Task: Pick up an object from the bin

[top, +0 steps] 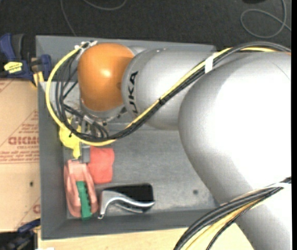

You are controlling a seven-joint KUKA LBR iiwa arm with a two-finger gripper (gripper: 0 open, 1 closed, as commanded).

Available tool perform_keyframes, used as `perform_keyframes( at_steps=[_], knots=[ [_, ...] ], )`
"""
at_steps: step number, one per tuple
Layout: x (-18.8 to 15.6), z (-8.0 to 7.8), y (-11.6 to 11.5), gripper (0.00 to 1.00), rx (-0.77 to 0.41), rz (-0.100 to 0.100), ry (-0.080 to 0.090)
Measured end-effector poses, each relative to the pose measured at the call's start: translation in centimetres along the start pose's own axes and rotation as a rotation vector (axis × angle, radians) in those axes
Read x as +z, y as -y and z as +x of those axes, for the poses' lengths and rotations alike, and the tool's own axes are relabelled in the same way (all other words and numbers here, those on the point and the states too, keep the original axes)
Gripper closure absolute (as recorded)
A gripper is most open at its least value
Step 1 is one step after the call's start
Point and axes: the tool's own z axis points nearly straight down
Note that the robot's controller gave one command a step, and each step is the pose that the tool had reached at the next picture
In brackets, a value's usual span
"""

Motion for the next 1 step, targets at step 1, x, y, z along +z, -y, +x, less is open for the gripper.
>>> perform_keyframes(
  at_steps=[1],
  knots=[
    [2.64, 1.83, 3.59, 0.00, -0.131, -0.010, 0.009]
  ],
)
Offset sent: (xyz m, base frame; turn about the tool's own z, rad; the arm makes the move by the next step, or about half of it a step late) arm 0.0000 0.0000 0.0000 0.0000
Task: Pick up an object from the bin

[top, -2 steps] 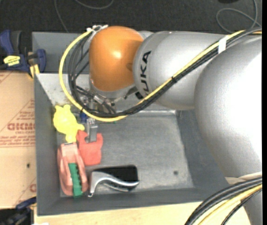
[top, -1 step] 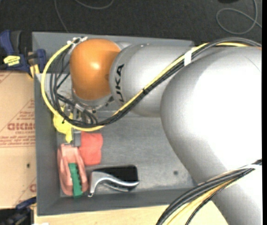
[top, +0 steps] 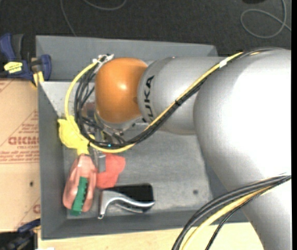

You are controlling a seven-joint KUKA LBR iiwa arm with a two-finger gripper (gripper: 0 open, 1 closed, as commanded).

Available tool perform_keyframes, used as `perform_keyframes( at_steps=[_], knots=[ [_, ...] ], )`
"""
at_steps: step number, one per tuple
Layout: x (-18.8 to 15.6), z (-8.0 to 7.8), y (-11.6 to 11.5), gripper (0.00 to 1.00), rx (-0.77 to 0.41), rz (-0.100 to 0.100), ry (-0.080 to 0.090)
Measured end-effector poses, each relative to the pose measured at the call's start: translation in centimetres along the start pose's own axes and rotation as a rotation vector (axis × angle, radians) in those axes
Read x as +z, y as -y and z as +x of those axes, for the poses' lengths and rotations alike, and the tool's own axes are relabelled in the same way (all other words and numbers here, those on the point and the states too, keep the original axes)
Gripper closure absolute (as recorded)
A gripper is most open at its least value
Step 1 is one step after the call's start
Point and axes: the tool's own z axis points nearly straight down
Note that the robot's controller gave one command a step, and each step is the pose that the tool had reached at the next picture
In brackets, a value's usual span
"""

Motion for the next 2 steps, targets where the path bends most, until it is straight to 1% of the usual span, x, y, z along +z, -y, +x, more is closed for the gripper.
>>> perform_keyframes(
  at_steps=[1, 2],
  knots=[
    [1.5, 1.8, 4.0, 0.00, -0.051, 0.014, -0.009],
    [2.2, 3.2, 1.6, 1.00, -0.050, -0.001, 0.004]
  ],
)
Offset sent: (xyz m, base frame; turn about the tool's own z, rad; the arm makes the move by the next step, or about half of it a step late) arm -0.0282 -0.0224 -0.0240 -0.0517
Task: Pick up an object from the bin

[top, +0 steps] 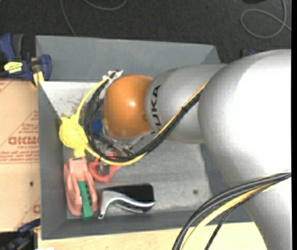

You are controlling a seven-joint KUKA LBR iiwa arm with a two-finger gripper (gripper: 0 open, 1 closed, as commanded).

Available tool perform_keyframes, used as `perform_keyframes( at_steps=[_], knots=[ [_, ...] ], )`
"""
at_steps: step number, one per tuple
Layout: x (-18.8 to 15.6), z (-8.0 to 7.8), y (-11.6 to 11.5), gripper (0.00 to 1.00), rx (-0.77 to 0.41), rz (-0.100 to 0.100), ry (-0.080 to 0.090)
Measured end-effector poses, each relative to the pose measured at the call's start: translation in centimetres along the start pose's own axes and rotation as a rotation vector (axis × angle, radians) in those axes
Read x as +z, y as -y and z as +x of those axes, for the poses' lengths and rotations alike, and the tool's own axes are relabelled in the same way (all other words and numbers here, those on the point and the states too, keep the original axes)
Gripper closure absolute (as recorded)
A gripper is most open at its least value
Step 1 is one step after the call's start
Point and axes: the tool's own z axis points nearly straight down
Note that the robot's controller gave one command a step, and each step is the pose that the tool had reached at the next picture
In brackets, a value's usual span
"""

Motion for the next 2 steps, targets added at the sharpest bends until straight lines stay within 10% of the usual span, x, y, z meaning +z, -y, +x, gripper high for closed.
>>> perform_keyframes(
  at_steps=[2],
  knots=[
    [0.00, 0.00, 0.00, 1.00, 0.003, 0.000, 0.000]
  ],
)
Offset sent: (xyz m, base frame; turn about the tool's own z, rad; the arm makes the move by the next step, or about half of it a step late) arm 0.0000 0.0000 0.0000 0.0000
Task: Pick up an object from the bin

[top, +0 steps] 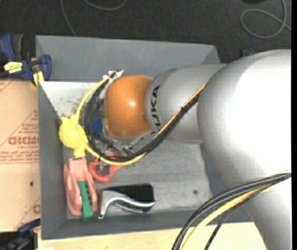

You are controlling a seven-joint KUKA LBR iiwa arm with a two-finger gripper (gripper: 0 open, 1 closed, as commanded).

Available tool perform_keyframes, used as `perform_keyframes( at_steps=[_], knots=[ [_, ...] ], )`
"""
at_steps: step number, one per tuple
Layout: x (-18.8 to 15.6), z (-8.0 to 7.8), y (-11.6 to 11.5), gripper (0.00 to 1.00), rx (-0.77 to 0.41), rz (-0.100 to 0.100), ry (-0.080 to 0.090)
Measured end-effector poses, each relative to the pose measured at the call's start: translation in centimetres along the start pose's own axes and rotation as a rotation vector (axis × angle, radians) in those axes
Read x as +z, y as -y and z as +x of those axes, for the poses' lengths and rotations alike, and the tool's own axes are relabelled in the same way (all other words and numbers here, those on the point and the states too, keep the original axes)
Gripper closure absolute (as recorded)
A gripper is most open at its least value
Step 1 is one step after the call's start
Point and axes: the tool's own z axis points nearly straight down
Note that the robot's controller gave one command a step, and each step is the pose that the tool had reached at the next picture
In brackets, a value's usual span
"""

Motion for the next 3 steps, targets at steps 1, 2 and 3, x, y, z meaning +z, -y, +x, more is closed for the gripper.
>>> perform_keyframes(
  at_steps=[1, 2, 3],
  knots=[
    [-3.8, -1.1, 1.2, 1.00, -0.037, 0.000, 0.004],
    [-3.8, -1.1, 1.2, 1.00, -0.036, -0.001, 0.004],
    [-16.3, -1.4, 0.2, 1.00, -0.022, 0.000, 0.008]
  ],
)
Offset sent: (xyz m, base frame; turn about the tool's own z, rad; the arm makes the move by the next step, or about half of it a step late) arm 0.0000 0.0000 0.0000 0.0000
